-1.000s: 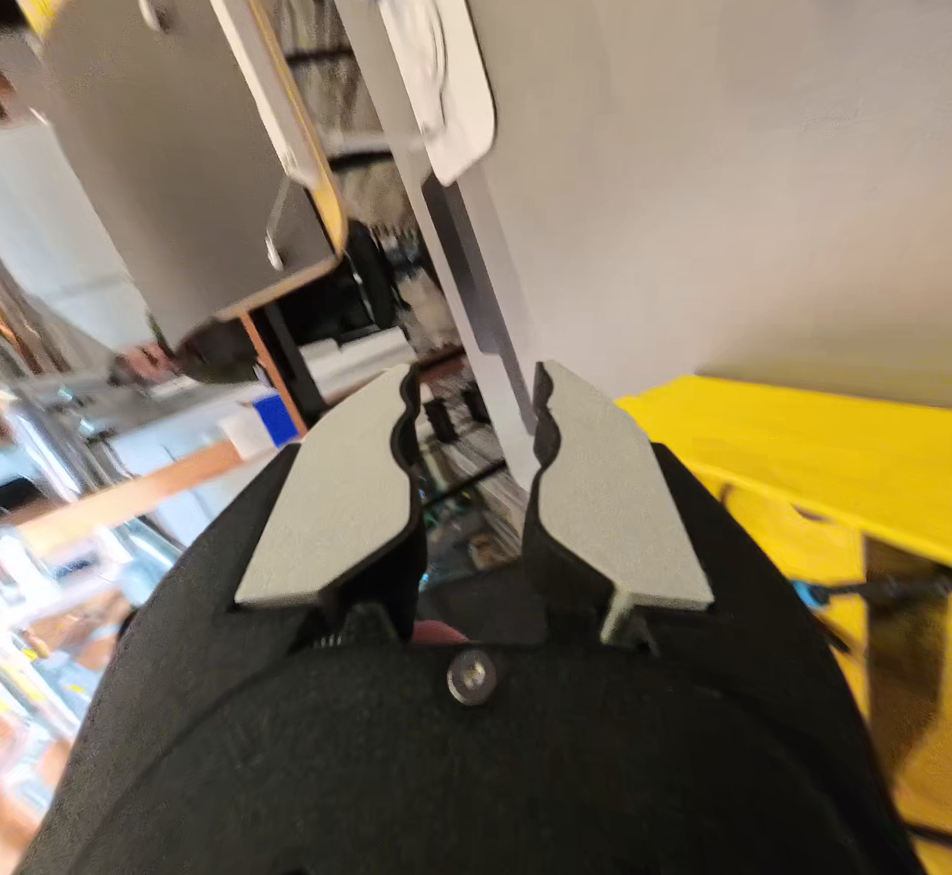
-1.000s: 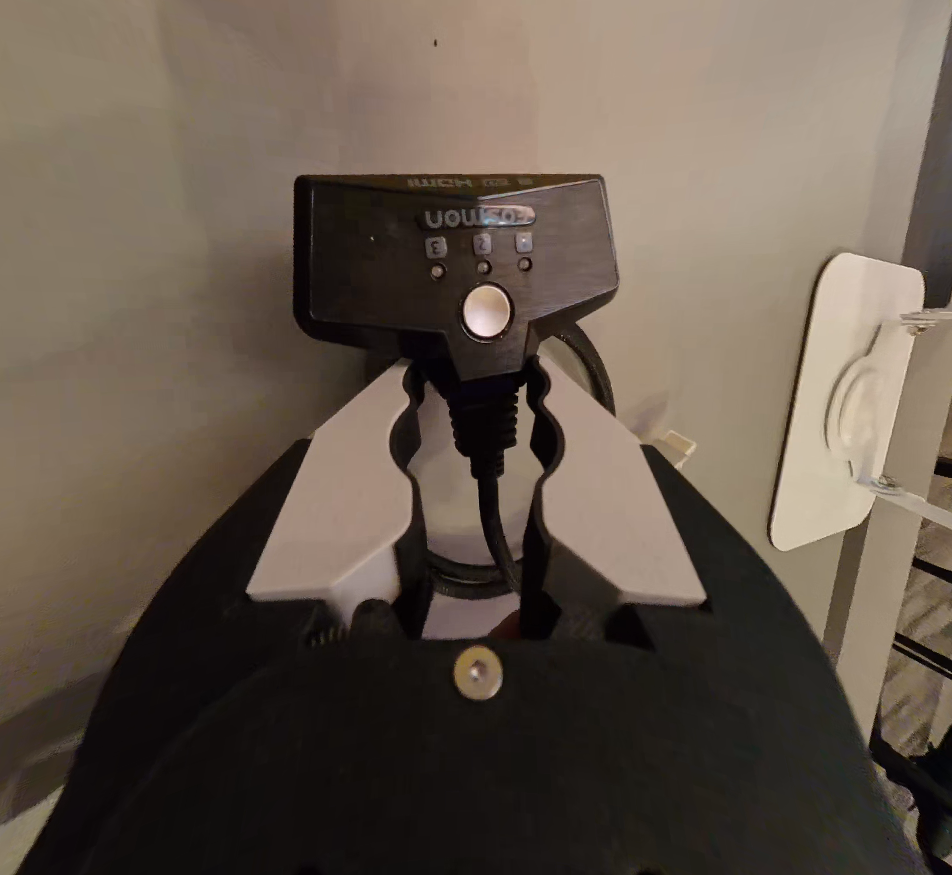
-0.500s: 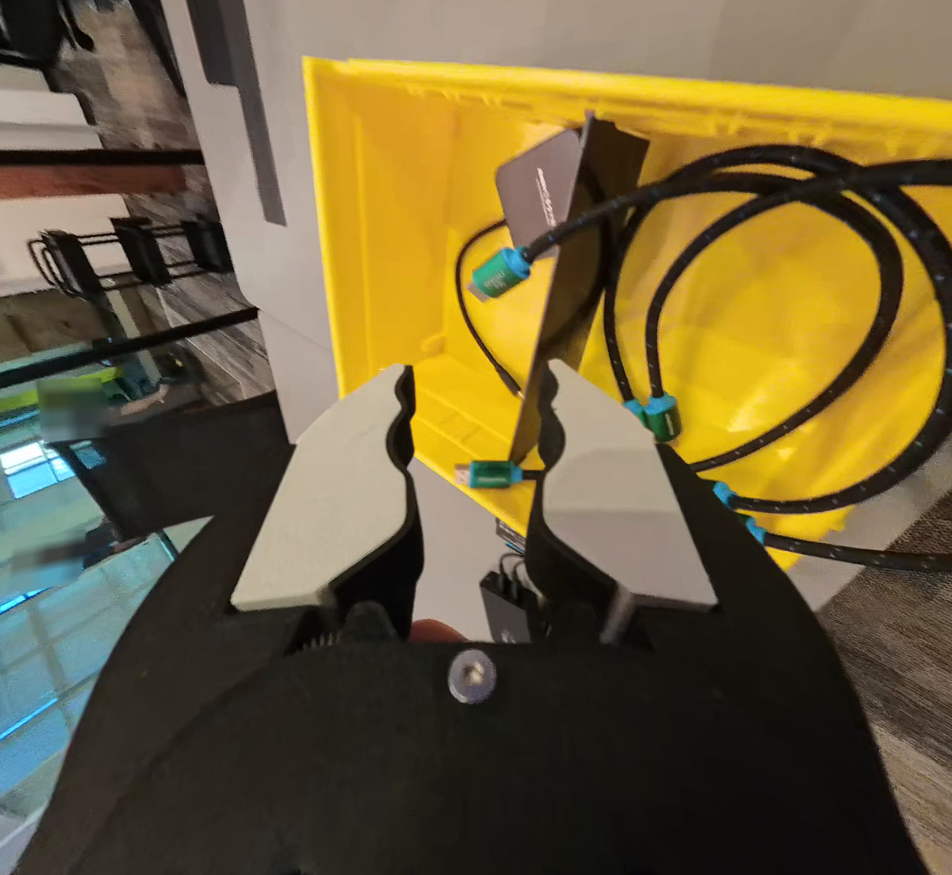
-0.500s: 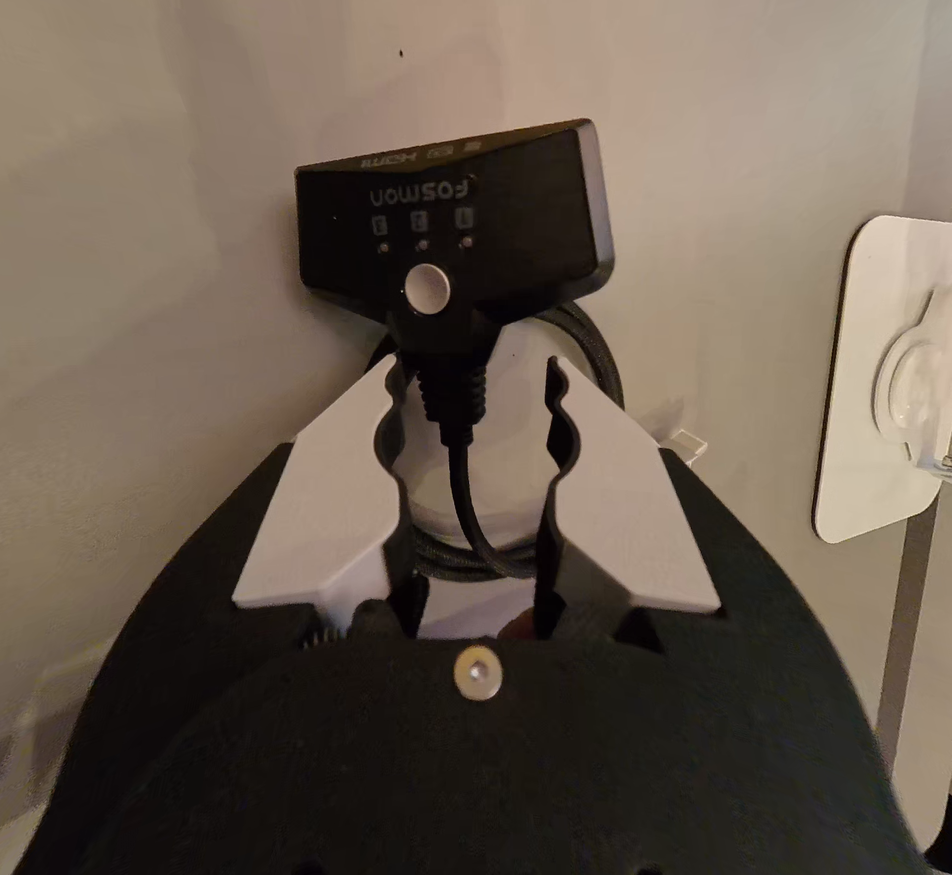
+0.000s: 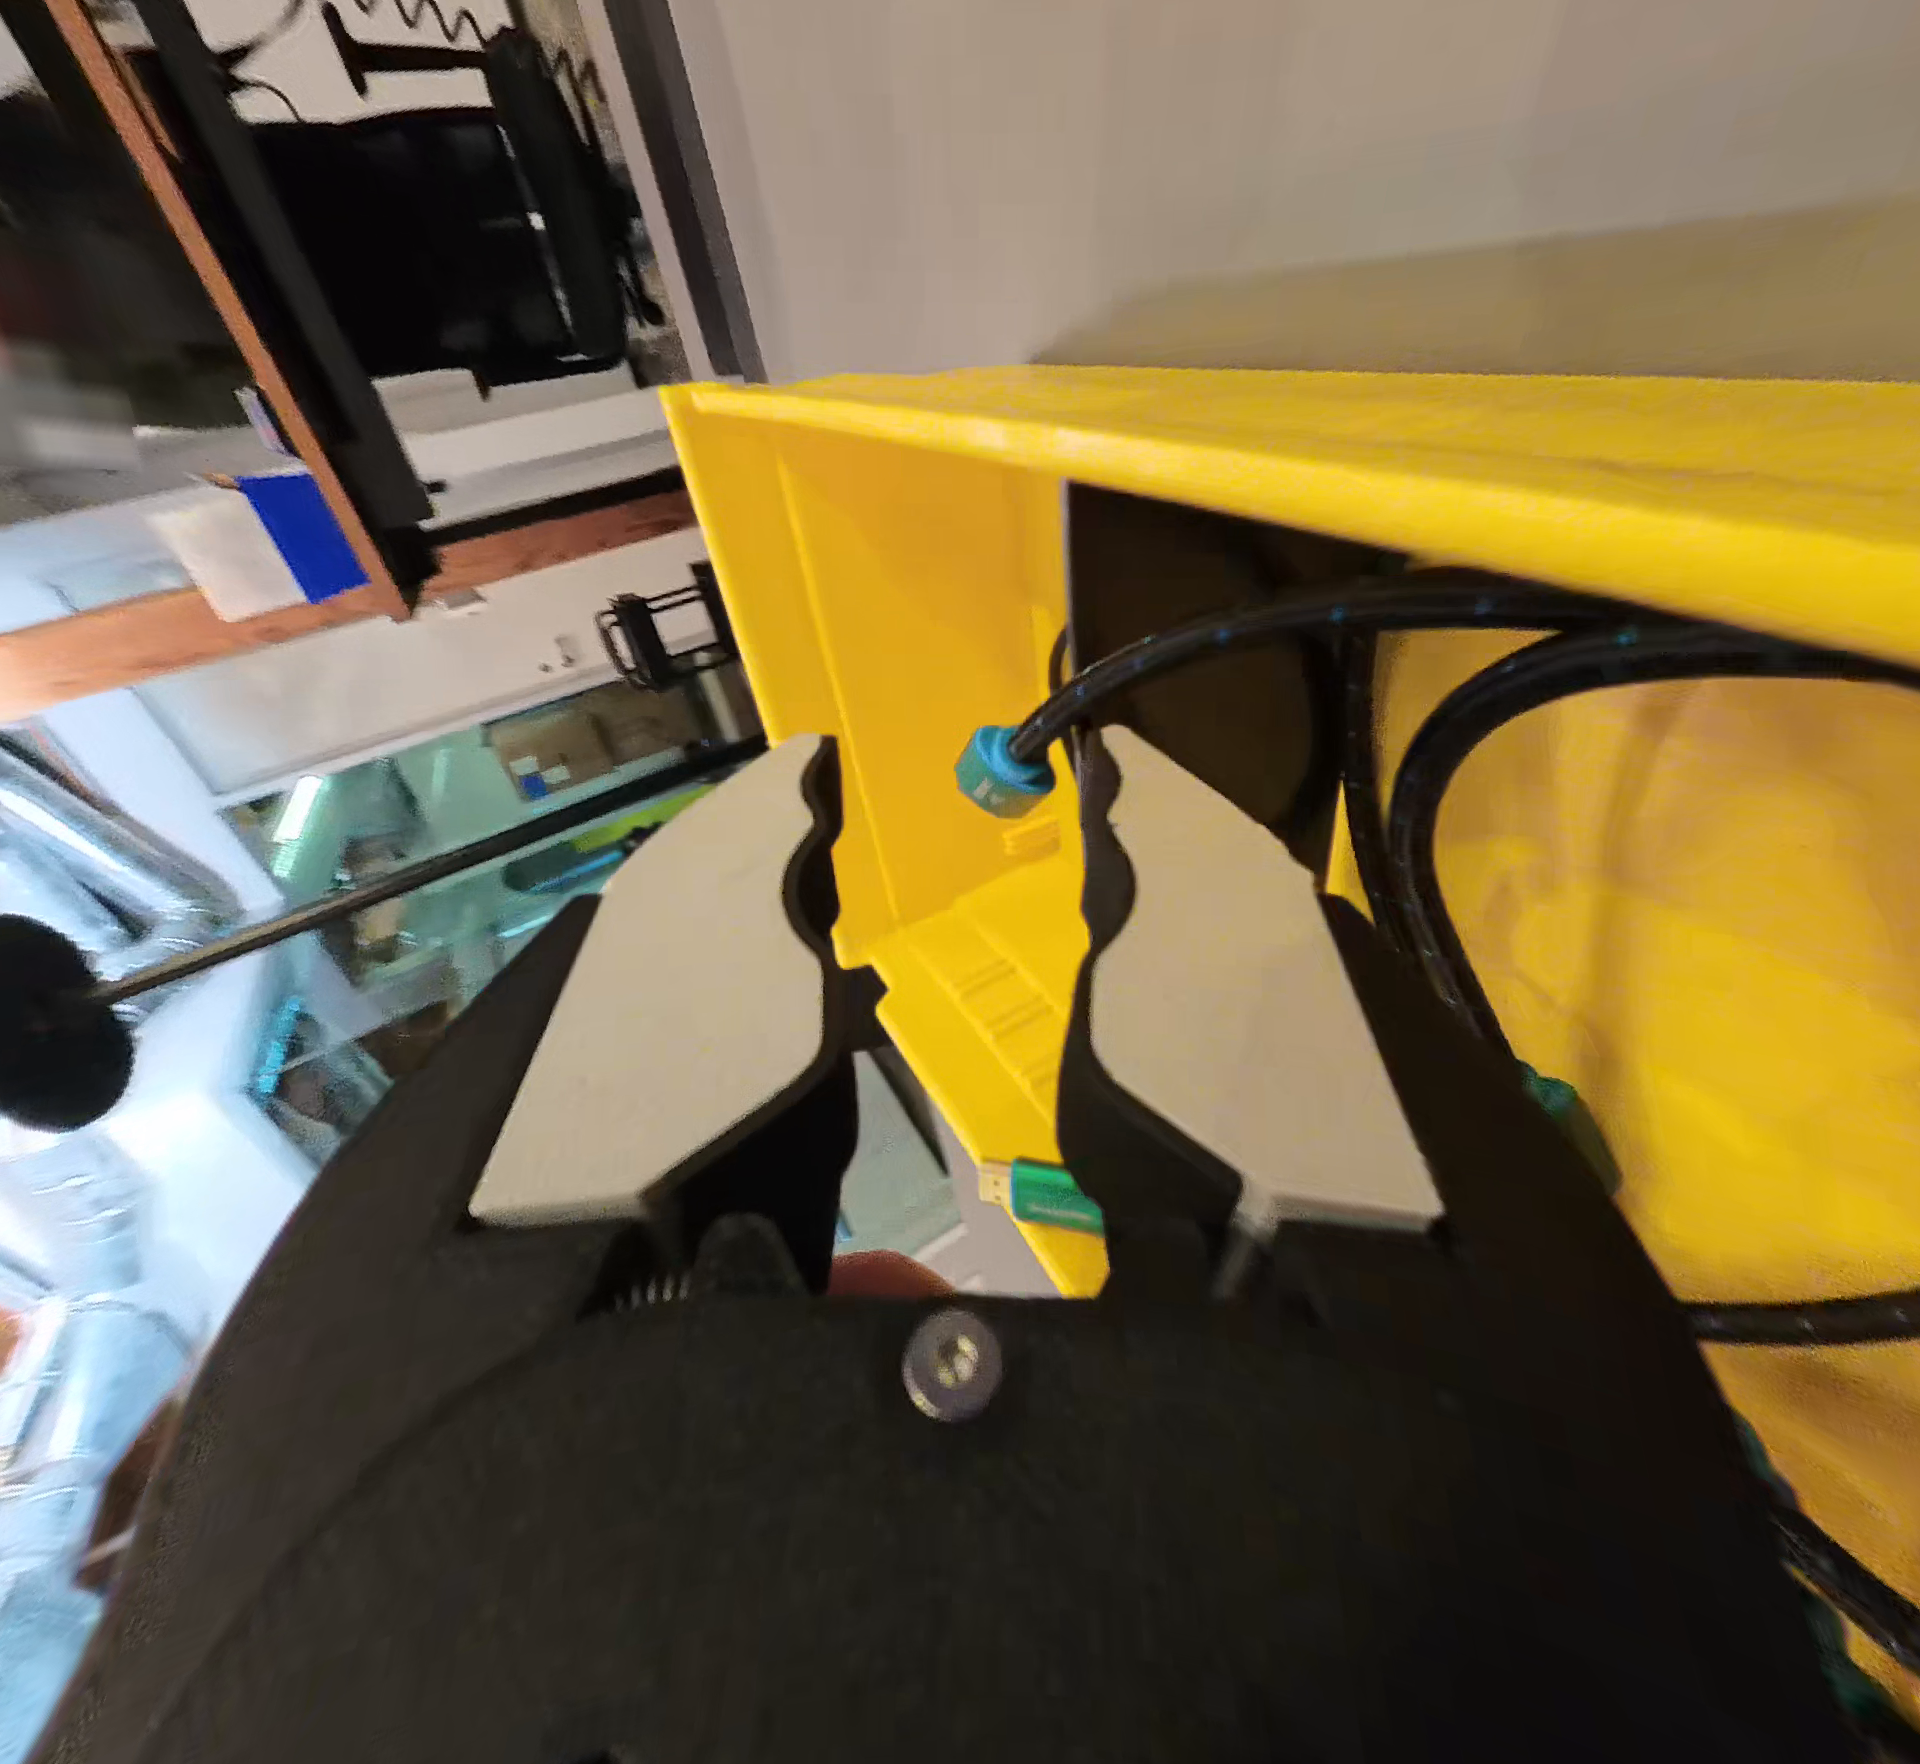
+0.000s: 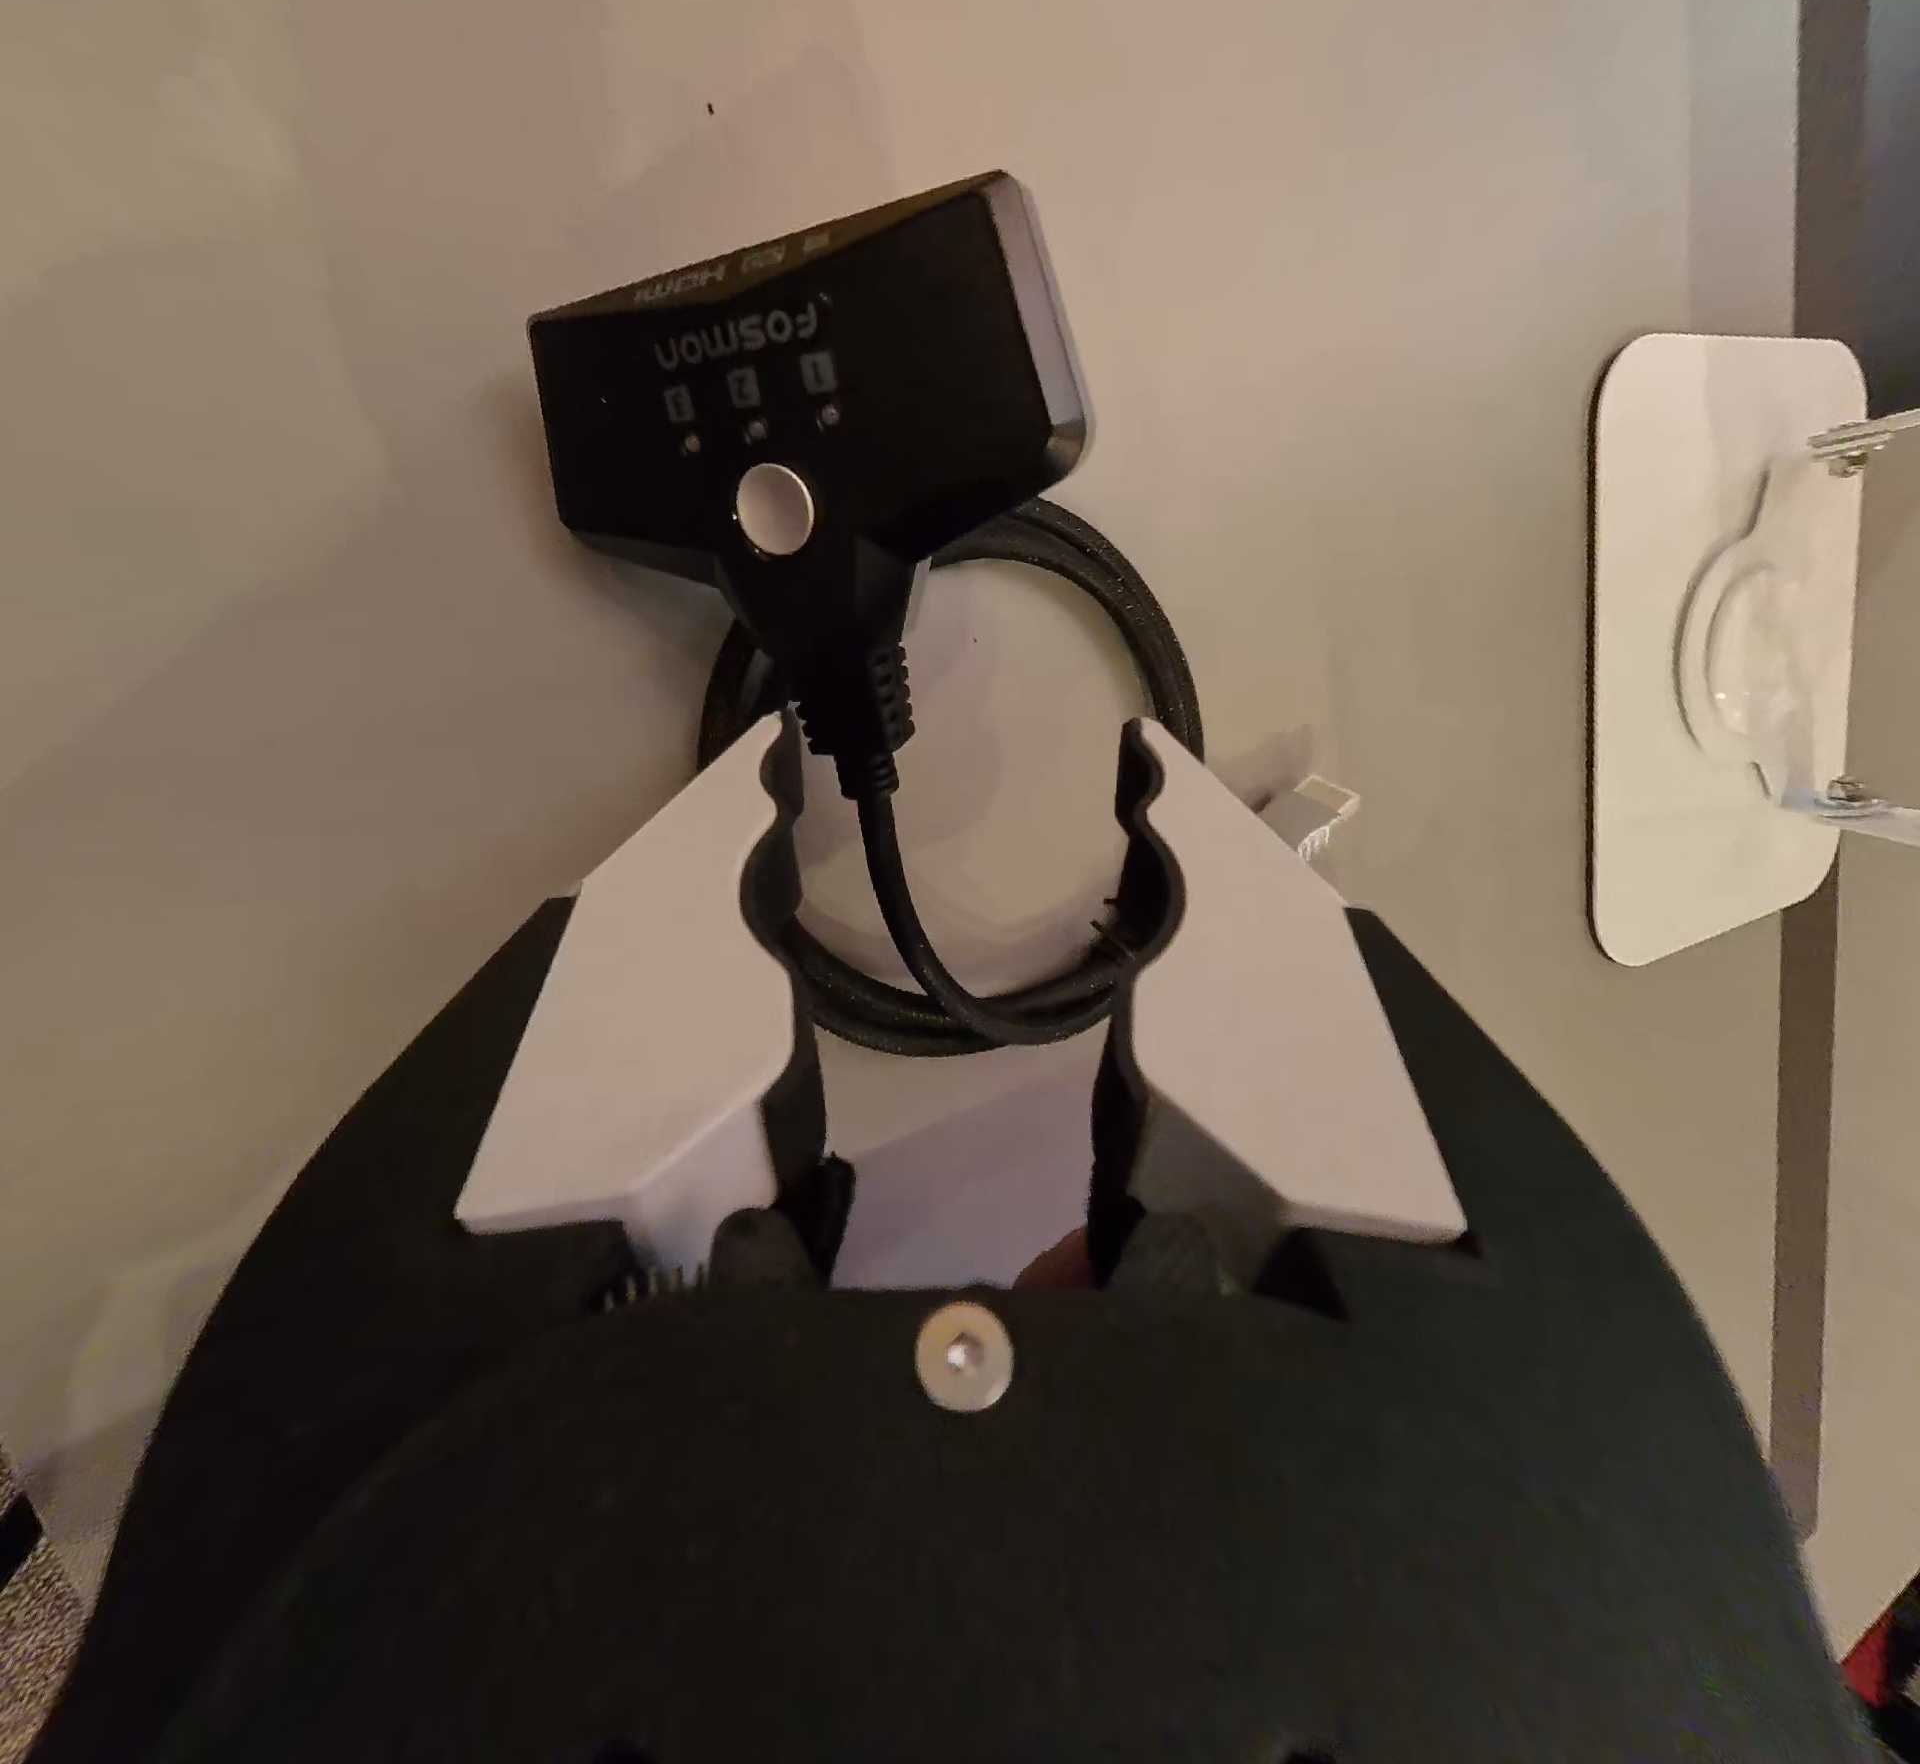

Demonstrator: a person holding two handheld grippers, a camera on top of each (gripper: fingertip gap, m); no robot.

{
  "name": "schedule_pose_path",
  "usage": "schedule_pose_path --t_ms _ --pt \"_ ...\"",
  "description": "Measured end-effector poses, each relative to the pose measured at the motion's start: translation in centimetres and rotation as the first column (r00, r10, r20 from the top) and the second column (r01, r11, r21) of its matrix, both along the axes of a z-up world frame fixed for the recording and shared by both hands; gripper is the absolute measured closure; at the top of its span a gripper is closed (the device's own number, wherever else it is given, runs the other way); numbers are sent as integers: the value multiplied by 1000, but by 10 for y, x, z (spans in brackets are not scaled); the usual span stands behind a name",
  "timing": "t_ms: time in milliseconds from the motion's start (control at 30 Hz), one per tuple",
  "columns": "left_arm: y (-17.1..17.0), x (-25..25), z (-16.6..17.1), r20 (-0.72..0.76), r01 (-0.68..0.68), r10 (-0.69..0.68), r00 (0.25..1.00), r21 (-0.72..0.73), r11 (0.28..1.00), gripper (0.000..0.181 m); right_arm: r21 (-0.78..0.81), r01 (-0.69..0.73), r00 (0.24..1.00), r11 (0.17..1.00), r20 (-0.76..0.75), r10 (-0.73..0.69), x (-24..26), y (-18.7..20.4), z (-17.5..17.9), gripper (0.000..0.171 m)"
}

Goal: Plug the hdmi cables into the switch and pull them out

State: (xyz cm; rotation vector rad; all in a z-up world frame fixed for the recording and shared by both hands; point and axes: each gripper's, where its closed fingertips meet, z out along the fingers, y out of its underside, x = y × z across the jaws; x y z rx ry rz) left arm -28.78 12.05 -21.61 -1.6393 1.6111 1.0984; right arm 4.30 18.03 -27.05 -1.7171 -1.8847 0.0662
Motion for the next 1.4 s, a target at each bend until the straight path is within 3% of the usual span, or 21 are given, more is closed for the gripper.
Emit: schedule_pose_path --t_ms 167,367,633,1067,1400 --pt "-1 9 -24 -57 75 -78 995 -46 996 148 22 -10 1000 1000 -8 11 -3 1 0 114" --pt "8 13 -25 -75 113 -114 991 -22 993 167 31 -13 1000 999 -23 14 -4 2 1 115" --pt "11 8 -21 -31 109 -109 994 11 994 171 29 -6 999 1000 -35 7 -4 4 1 116" --pt "20 -10 29 -14 70 -69 998 196 978 175 27 -4 999 1000 -41 5 -4 4 1 116" --pt "37 -38 90 40 -38 25 999 378 925 176 39 2 999 999 -42 0 -4 6 3 117"
